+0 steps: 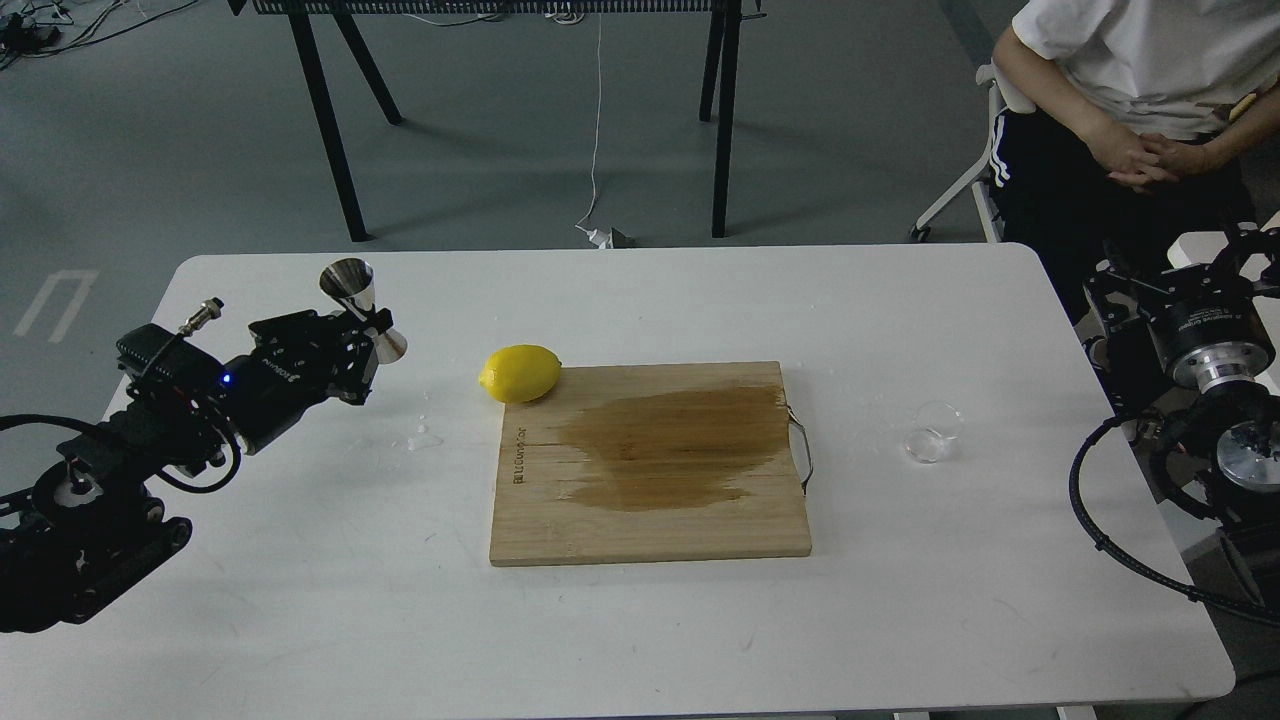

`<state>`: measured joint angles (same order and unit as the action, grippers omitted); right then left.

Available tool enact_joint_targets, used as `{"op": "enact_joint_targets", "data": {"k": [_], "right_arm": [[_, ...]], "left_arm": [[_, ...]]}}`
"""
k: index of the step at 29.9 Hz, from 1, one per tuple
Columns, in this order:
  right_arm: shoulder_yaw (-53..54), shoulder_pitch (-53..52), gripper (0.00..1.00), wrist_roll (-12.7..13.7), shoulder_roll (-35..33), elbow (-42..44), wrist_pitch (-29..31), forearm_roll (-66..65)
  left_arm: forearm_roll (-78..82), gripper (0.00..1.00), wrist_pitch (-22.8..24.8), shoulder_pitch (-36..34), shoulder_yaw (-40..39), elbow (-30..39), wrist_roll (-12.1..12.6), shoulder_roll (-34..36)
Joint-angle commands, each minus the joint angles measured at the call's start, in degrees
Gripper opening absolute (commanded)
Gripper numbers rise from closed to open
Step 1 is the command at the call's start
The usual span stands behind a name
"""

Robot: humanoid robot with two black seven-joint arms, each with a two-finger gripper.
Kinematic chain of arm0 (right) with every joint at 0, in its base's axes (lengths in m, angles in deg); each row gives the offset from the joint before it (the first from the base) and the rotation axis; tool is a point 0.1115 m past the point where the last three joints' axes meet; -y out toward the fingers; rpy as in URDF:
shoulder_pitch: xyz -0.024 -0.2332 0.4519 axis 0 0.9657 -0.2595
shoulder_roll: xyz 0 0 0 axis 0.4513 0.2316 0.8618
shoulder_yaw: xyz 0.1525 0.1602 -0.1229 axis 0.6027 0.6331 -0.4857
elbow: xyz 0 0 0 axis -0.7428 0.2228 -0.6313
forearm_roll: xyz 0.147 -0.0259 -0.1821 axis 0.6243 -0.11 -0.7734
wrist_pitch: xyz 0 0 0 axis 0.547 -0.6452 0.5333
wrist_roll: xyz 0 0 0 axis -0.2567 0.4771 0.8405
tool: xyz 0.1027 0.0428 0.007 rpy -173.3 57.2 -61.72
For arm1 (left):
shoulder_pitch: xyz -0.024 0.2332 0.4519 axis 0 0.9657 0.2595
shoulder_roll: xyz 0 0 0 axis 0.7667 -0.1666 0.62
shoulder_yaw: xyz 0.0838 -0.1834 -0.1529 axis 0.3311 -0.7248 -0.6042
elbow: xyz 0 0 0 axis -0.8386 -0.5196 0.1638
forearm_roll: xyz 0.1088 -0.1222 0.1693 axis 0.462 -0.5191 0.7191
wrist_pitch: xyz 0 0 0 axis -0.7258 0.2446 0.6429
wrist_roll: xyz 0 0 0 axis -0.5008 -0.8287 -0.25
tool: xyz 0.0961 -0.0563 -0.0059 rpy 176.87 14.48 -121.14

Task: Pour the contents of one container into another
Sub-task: 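Carry the held jigger over the wooden cutting board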

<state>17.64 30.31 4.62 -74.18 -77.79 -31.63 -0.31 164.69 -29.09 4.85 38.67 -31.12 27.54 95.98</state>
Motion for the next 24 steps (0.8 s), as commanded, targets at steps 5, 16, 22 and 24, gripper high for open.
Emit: {"op": "enact_joint_targets", "data": {"k": [5, 16, 22, 24], "right_arm": [[0.17, 1.84, 1.00, 0.00, -1.72, -0.03, 0.00, 0.04], [0.70, 3.51, 1.00, 0.00, -3.13, -0.03, 0.00, 0.04], [0.70, 3.51, 1.00, 0.00, -3.48, -0.03, 0.00, 0.04], [0.70, 3.51, 1.00, 0.00, -3.48, -0.12, 0.00, 0.04]], "left_arm": [[13.89, 0.08, 0.00, -8.85, 0.98, 0.87, 0.08, -7.91], [14.38, 0.08, 4.18, -9.03, 6.07, -4.56, 0.70, -26.64], [14.38, 0.08, 3.65, -8.77, 10.64, -13.62, 0.79, -32.18], [14.38, 0.08, 3.13, -8.77, 12.14, -15.73, 0.87, -33.68]]}}
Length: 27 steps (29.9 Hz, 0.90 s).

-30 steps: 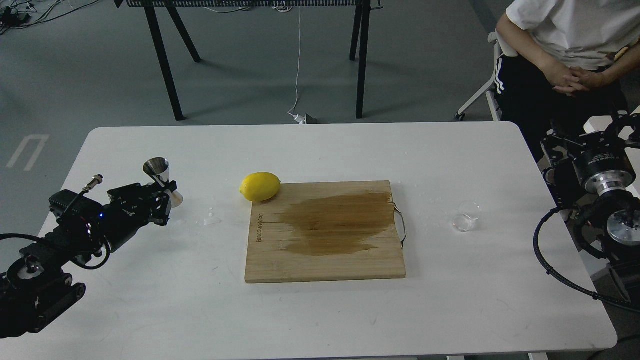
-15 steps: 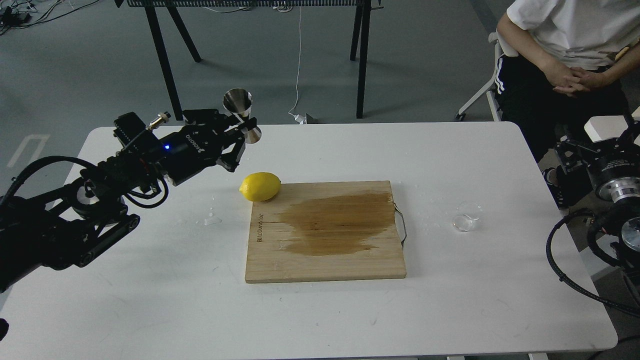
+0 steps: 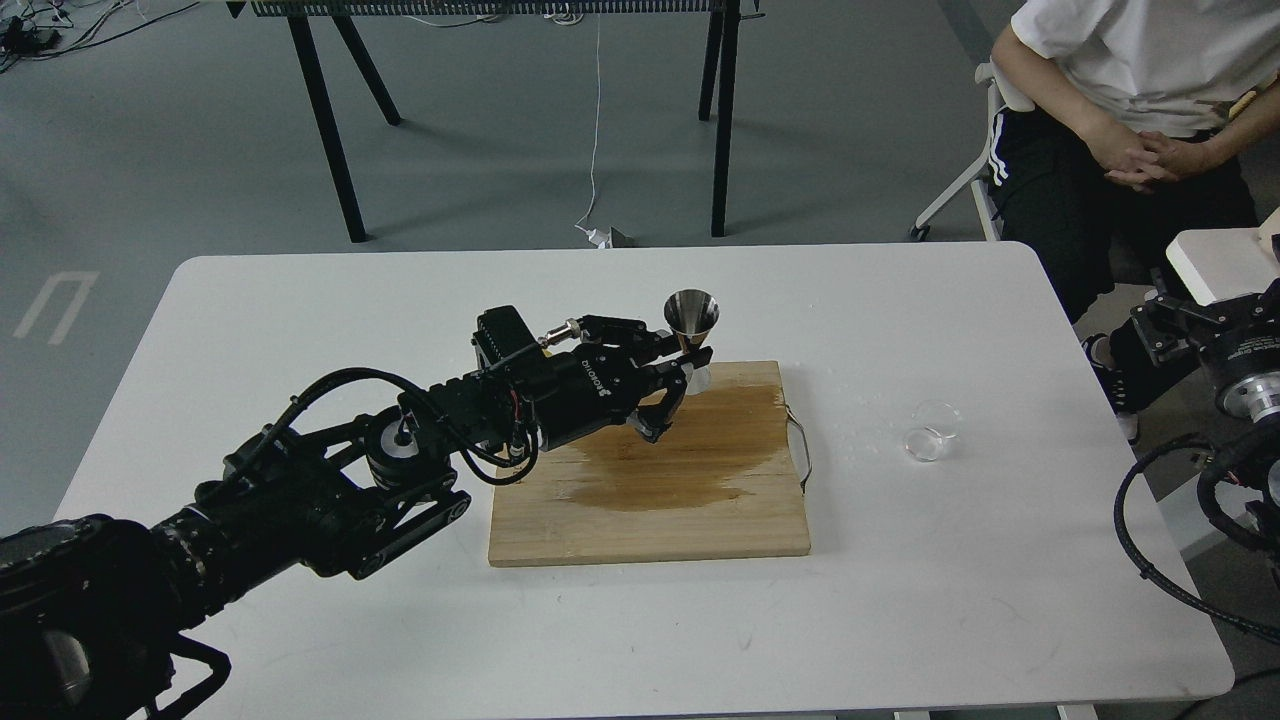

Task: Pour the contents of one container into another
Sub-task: 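Carry the held jigger over the wooden cutting board, then lower the jigger upright onto the board and open the left gripper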

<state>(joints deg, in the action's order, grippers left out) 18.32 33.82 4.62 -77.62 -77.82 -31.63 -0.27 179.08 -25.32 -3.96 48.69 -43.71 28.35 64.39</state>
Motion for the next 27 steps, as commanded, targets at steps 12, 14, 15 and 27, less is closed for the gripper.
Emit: {"op": "enact_joint_targets", "data": {"k": [12, 14, 15, 27], "right_arm": [[0.19, -0.01, 1.00, 0.00, 0.14, -0.09, 0.00, 0.00], [0.19, -0.01, 1.00, 0.00, 0.14, -0.18, 0.00, 0.09], [0.19, -0.01, 1.00, 0.00, 0.14, -0.18, 0.00, 0.00], [0.10, -0.01, 1.00, 0.00, 0.40, -0.27, 0.00, 0.00]], "left_arm": [[-0.02, 0.09, -3.10, 1.71, 6.69, -10.35, 0.15, -4.73], [-0.02, 0.09, -3.10, 2.15, 6.69, -10.35, 0.24, -4.73], [-0.02, 0.10, -3.10, 2.33, 6.69, -10.35, 0.24, -4.73], [-0.02, 0.17, -3.36, 2.77, 6.08, -11.23, 0.51, -4.38]]}}
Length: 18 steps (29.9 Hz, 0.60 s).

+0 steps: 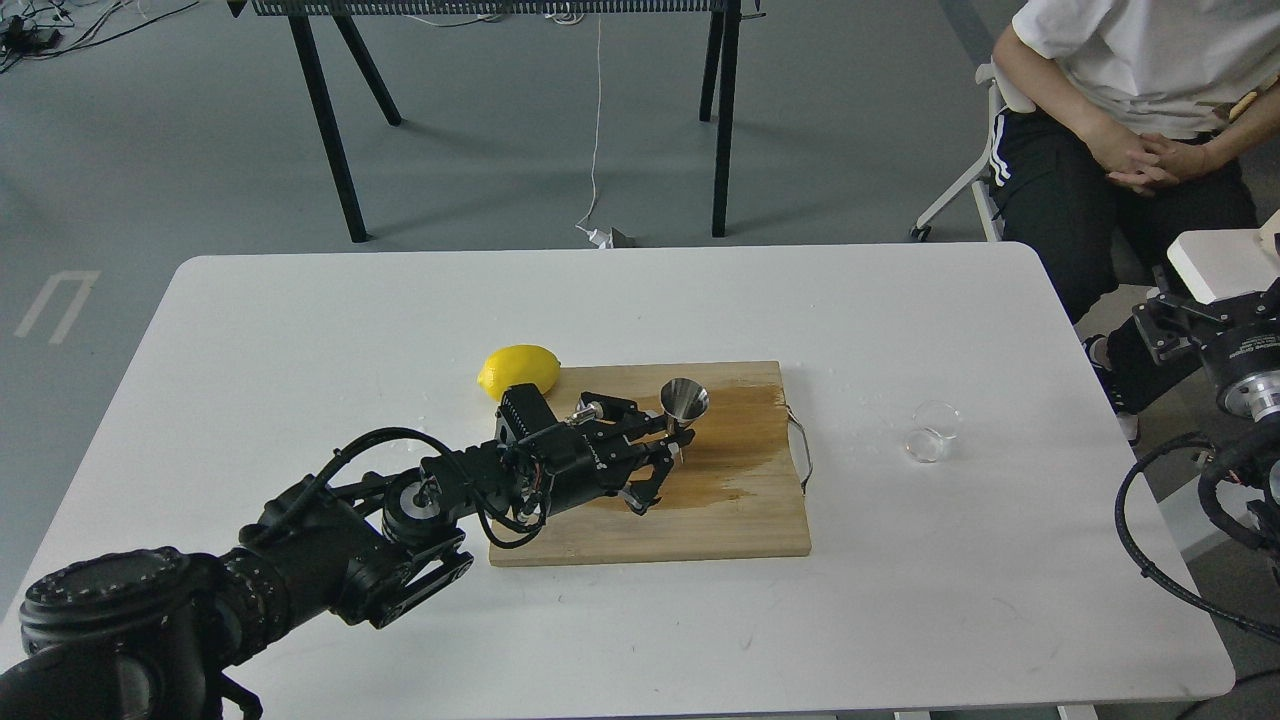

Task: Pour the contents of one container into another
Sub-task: 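Lower the jigger upright onto the board and open the left gripper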

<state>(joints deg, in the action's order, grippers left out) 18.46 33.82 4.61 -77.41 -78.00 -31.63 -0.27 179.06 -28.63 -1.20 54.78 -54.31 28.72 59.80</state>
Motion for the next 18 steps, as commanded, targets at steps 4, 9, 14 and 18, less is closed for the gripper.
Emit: {"op": "enact_joint_targets", "data": {"k": [4, 9, 14, 18], "right_arm": [[-0.03, -0.01, 1.00, 0.01, 0.18, -0.09, 0.00, 0.00], [-0.12, -0.01, 1.00, 0.01, 0.18, -0.17, 0.00, 0.00], [-0.30, -0.01, 1.00, 0.01, 0.10, -0.09, 0.00, 0.00], [-0.30, -0.01, 1.00, 0.01, 0.01, -0.09, 0.00, 0.00]], "left_arm": [[0.01, 0.18, -0.14, 0.01, 0.08, -0.81, 0.22, 0.38], [0.01, 0.22, -0.32, -0.08, 0.26, -0.99, 0.22, 0.21], [0.01, 0.28, -0.41, -0.08, 0.26, -1.08, 0.22, 0.29], [0.01, 0.29, -0.41, -0.08, 0.34, -1.08, 0.22, 0.64]]}}
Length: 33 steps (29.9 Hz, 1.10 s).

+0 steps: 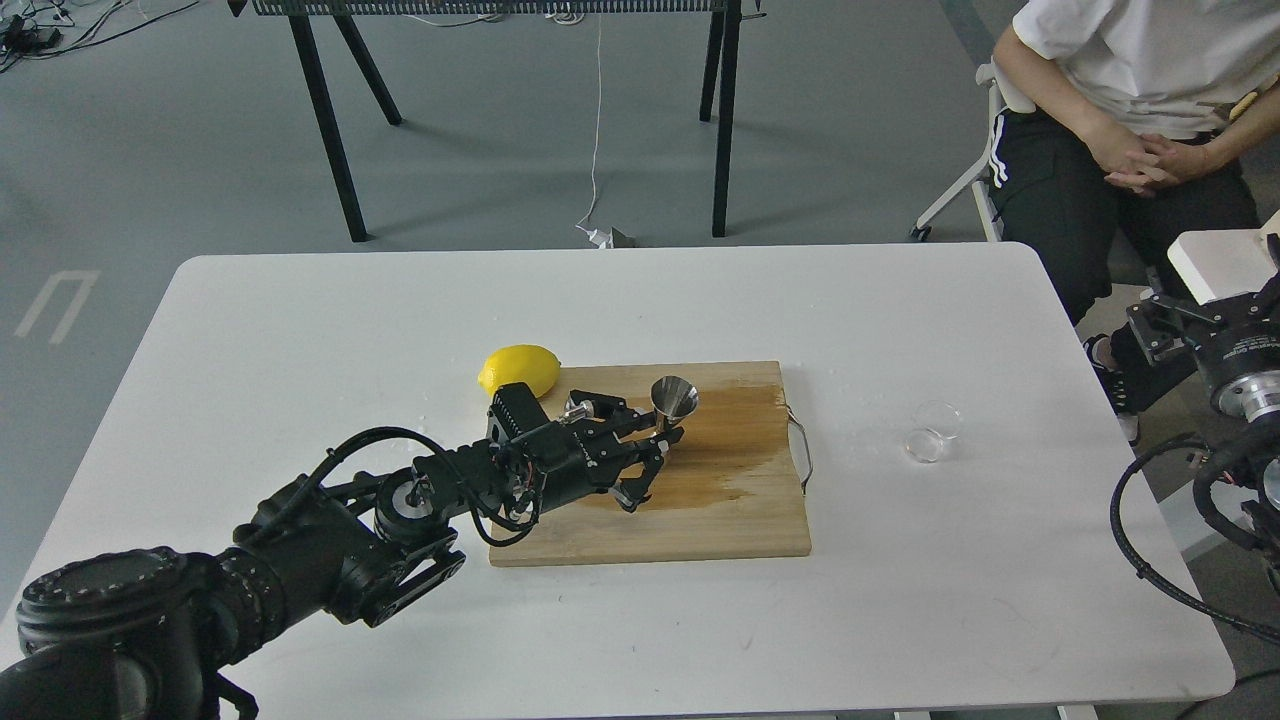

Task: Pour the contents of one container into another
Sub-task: 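Lower the jigger upright onto the board and open the left gripper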

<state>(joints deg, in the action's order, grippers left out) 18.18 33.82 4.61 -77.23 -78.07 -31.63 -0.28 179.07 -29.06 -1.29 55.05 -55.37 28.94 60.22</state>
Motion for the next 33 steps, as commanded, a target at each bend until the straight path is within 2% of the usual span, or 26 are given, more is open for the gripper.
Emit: {"op": "enact_joint_targets", "data": {"k": [1, 5, 7, 9, 12, 16, 24, 33], "right_arm": [[-0.02, 0.00, 1.00, 0.01, -0.17, -0.01, 0.00, 0.00], [-0.02, 0.00, 1.00, 0.01, -0.17, -0.01, 0.00, 0.00], [-0.11, 0.00, 1.00, 0.01, -0.26, -0.01, 0.00, 0.00], [-0.11, 0.00, 1.00, 0.01, -0.26, 0.07, 0.00, 0.00], [-0.11, 0.00, 1.00, 0.01, -0.26, 0.16, 0.00, 0.00], [-0.11, 0.08, 1.00, 0.01, -0.17, 0.16, 0.00, 0.00], [-0.11, 0.00, 1.00, 0.01, -0.17, 0.16, 0.00, 0.00], [-0.11, 0.00, 1.00, 0.09, -0.61, 0.16, 0.00, 0.00]], "left_arm": [[0.00, 0.29, 0.03, 0.00, 0.07, -0.01, 0.00, 0.31], [0.00, 0.31, -0.02, 0.00, 0.16, -0.01, 0.00, 0.40], [0.00, 0.36, -0.02, 0.00, 0.07, -0.01, 0.00, 0.32], [0.00, 0.48, -0.02, 0.00, 0.07, -0.01, 0.00, 0.32], [0.00, 0.73, -0.02, 0.00, 0.15, -0.01, 0.00, 0.49], [0.00, 0.74, -0.02, 0.00, 0.16, 0.08, -0.09, 0.49], [0.00, 0.83, -0.02, -0.08, -0.55, 1.91, -0.44, 1.45], [0.00, 0.85, 1.08, 1.76, -0.72, 15.09, -0.35, 13.84]]}}
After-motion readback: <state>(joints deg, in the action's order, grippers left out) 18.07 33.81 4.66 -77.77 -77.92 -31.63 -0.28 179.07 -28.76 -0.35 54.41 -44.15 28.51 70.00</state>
